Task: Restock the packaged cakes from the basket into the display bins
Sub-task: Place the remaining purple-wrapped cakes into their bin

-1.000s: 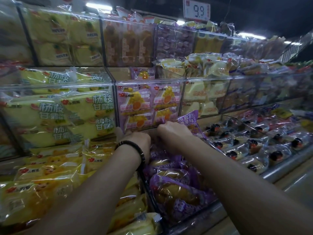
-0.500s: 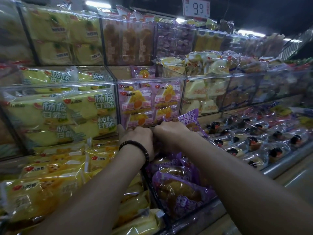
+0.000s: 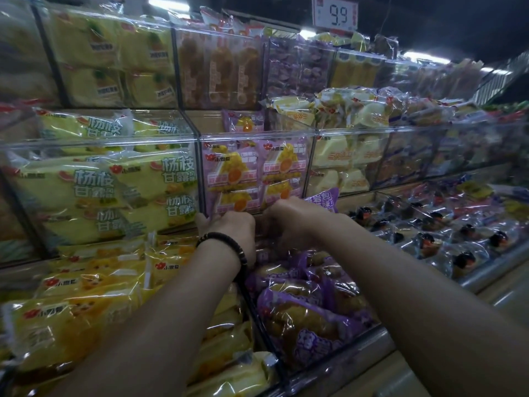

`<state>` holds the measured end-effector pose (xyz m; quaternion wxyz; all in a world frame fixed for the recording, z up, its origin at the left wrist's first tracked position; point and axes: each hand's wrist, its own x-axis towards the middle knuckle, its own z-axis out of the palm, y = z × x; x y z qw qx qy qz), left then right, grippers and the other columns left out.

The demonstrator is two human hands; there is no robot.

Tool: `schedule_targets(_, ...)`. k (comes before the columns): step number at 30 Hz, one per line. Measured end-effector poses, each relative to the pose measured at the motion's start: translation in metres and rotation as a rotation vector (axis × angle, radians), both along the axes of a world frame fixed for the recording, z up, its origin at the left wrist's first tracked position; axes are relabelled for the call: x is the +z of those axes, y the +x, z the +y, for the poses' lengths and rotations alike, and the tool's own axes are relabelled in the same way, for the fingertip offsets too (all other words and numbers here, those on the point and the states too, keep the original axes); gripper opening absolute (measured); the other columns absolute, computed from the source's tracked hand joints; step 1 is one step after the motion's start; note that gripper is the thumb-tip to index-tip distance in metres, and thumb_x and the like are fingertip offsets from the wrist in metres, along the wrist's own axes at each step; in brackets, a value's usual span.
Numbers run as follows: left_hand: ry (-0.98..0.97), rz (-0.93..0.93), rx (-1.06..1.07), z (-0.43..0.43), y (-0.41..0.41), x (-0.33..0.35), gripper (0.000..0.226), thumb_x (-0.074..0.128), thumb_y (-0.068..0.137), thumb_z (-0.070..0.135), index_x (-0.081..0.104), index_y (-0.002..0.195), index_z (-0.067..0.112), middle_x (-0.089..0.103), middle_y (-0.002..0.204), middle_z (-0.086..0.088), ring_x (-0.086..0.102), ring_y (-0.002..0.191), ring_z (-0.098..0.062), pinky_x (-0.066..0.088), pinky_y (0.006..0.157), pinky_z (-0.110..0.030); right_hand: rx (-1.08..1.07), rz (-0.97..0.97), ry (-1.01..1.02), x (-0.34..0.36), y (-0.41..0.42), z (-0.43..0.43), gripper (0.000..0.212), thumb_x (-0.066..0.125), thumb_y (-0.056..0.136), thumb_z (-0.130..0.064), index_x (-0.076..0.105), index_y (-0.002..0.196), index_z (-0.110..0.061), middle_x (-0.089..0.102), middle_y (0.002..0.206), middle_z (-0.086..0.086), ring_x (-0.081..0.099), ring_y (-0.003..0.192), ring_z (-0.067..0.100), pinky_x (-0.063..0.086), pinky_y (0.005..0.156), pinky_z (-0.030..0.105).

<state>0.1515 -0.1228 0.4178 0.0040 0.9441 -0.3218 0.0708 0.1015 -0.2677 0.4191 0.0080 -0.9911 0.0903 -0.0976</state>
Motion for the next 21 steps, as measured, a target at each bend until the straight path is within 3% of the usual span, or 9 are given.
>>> schedule_targets(2, -0.043, -0.042, -0.056, 0.005, -0.002, 0.009, 0.029, 0.079, 0.083, 0.026, 0.057, 0.101, 0.023, 0.064, 0.116, 0.0, 0.058, 0.124, -0.027, 0.02, 0.12, -0.066, -0.013, -0.073, 0.106, 0.005, -0.015, -0.01, 0.029, 0.094, 0.069, -0.032, 0.076, 0.091, -0.028, 0.071, 0.088, -0.009, 0.068, 0.081, 0.013, 0.058, 0.069, 0.034)
schedule_targets(5, -0.069, -0.101, -0.174, 0.01, -0.004, 0.015, 0.012, 0.078, 0.085, 0.023, 0.073, 0.093, 0.031, 0.067, 0.111, 0.01, 0.058, 0.123, -0.022, 0.017, 0.117, -0.067, 0.005, -0.054, 0.215, 0.013, -0.036, -0.012, 0.017, 0.092, 0.075, -0.033, 0.075, 0.074, -0.03, 0.073, 0.077, -0.01, 0.068, 0.07, 0.006, 0.053, 0.059, 0.026)
schedule_targets(8, 0.023, 0.01, -0.263, 0.011, -0.001, 0.007, 0.015, 0.076, 0.089, 0.023, 0.08, 0.095, 0.037, 0.07, 0.117, 0.013, 0.058, 0.122, -0.02, 0.035, 0.113, -0.056, 0.01, 0.096, 0.264, 0.016, -0.048, -0.003, 0.014, 0.089, 0.079, -0.03, 0.079, 0.088, -0.029, 0.076, 0.082, -0.008, 0.074, 0.069, 0.015, 0.063, 0.062, 0.032)
schedule_targets(11, 0.126, 0.111, -0.311, 0.011, 0.006, 0.003, 0.022, 0.073, 0.092, 0.022, 0.081, 0.107, 0.035, 0.071, 0.119, 0.011, 0.064, 0.112, -0.018, 0.053, 0.104, -0.044, -0.012, 0.208, 0.247, 0.012, -0.051, 0.003, 0.025, 0.09, 0.079, -0.029, 0.08, 0.102, -0.023, 0.078, 0.089, -0.005, 0.077, 0.07, 0.019, 0.064, 0.062, 0.033)
schedule_targets(13, 0.217, 0.139, -0.328, 0.01, 0.009, 0.003, 0.027, 0.069, 0.096, 0.019, 0.078, 0.117, 0.033, 0.07, 0.118, 0.012, 0.064, 0.109, -0.017, 0.056, 0.099, -0.039, -0.038, 0.221, 0.191, 0.007, -0.048, 0.007, 0.028, 0.09, 0.078, -0.033, 0.08, 0.102, -0.023, 0.077, 0.092, -0.006, 0.076, 0.079, 0.017, 0.065, 0.072, 0.036)
schedule_targets(16, 0.29, 0.124, -0.315, 0.006, 0.009, 0.003, 0.023, 0.062, 0.097, 0.017, 0.076, 0.114, 0.023, 0.072, 0.114, 0.001, 0.067, 0.103, -0.022, 0.06, 0.088, -0.038, -0.049, 0.199, 0.106, 0.0, -0.043, 0.013, 0.029, 0.089, 0.077, -0.033, 0.08, 0.103, -0.026, 0.073, 0.097, -0.006, 0.07, 0.091, 0.018, 0.063, 0.083, 0.04)
schedule_targets(19, 0.305, 0.1, -0.311, 0.003, 0.008, 0.002, 0.019, 0.062, 0.096, 0.016, 0.074, 0.11, 0.018, 0.071, 0.109, -0.004, 0.067, 0.099, -0.024, 0.057, 0.077, -0.036, -0.047, 0.231, 0.045, -0.002, -0.039, 0.018, 0.028, 0.085, 0.078, -0.028, 0.079, 0.105, -0.031, 0.073, 0.1, -0.004, 0.07, 0.092, 0.021, 0.063, 0.082, 0.041)
schedule_targets(21, 0.292, 0.088, -0.311, 0.004, 0.006, 0.001, 0.016, 0.061, 0.096, 0.014, 0.072, 0.109, 0.015, 0.069, 0.108, -0.005, 0.064, 0.095, -0.025, 0.055, 0.08, -0.037, -0.038, 0.207, 0.022, -0.002, -0.037, 0.021, 0.019, 0.084, 0.08, -0.025, 0.076, 0.095, -0.032, 0.068, 0.088, -0.008, 0.069, 0.086, 0.021, 0.06, 0.073, 0.037)
